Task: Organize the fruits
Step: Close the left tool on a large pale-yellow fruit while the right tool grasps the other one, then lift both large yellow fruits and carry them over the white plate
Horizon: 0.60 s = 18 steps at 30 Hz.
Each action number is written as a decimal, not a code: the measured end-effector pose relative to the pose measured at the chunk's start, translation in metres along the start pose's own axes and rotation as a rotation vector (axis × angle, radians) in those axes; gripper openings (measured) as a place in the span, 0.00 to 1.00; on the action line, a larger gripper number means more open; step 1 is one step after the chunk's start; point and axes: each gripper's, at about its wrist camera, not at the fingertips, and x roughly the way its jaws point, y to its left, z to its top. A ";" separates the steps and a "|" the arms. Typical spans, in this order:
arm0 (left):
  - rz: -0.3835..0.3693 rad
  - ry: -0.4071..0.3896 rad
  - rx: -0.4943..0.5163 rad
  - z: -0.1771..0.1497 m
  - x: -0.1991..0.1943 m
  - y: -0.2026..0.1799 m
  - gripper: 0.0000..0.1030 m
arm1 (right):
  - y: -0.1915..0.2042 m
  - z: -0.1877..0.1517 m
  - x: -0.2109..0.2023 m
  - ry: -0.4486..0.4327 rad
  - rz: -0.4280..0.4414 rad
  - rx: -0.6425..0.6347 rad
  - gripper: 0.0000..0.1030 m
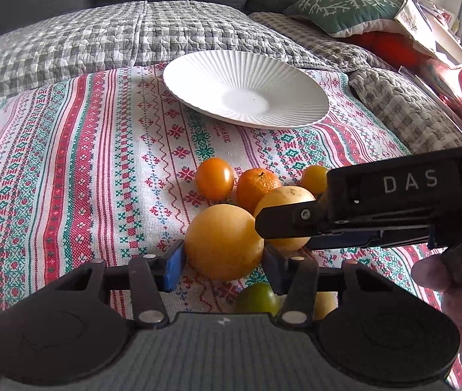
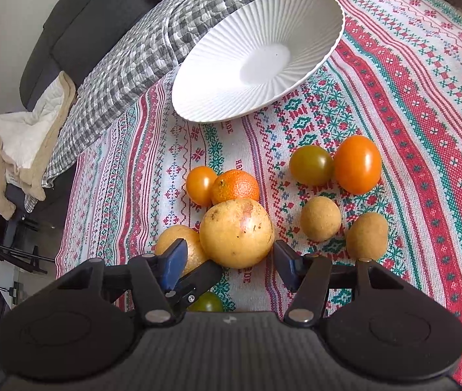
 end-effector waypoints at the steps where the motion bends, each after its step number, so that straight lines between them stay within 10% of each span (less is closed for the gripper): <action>1: 0.001 -0.001 0.000 0.000 0.000 0.000 0.40 | -0.001 0.000 0.000 0.000 0.003 0.005 0.54; 18: 0.014 0.022 -0.043 -0.001 -0.005 0.002 0.38 | -0.001 0.000 -0.008 -0.026 -0.001 0.013 0.42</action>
